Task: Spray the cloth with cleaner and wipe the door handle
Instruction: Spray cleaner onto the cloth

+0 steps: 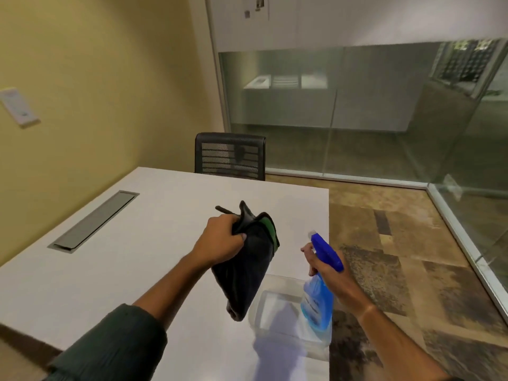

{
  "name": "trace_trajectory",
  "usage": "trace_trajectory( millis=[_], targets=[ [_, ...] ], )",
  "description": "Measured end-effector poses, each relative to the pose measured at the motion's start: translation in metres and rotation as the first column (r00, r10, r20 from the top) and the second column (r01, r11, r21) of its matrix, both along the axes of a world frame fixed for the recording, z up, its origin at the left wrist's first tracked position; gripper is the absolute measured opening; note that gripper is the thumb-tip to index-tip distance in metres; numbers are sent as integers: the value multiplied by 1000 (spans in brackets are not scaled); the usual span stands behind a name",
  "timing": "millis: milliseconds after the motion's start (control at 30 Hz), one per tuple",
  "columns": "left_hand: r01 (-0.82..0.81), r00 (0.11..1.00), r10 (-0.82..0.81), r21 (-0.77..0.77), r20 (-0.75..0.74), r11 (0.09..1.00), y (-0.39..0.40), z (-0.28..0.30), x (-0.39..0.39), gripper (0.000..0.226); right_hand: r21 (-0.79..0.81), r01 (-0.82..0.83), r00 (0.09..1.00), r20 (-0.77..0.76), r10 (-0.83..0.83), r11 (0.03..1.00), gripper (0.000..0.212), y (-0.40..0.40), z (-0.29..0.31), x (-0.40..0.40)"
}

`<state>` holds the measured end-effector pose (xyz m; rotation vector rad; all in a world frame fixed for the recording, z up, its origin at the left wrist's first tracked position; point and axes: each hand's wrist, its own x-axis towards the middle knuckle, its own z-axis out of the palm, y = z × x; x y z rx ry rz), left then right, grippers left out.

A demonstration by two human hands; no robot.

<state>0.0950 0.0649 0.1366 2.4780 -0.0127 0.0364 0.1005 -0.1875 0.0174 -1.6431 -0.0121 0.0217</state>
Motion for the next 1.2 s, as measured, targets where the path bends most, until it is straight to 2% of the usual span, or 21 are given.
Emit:
trace_trajectory(
  millis=[100,200,267,333,433,600,767,1200],
  targets=[
    [-39,999,38,-56,-33,998,1,17,4,11,39,-142,990,-8,142,989,44,3,36,0],
    [-76,994,63,-152,-86,985,4,32,8,9,90,-247,966,-51,252,965,14,2,66,0],
    [-87,991,65,-200,-115,976,7,44,9,11,137,-288,951,-72,299,948,9,-1,86,0],
    [-100,989,69,-242,-133,965,9,56,10,12,180,-329,932,-95,349,927,13,-4,103,-1],
    [-121,987,80,-314,-143,942,14,76,13,9,174,-398,900,-113,420,901,32,-3,127,-5],
    [-148,984,96,-394,-147,907,18,109,13,4,119,-519,850,-38,526,846,24,-1,154,-9],
    [-144,983,78,-439,-165,887,17,120,10,3,45,-508,861,36,507,860,27,-2,166,-9],
    [-125,983,43,-481,-178,868,15,118,11,5,6,-527,849,-31,527,850,27,7,171,-8]
  ],
)
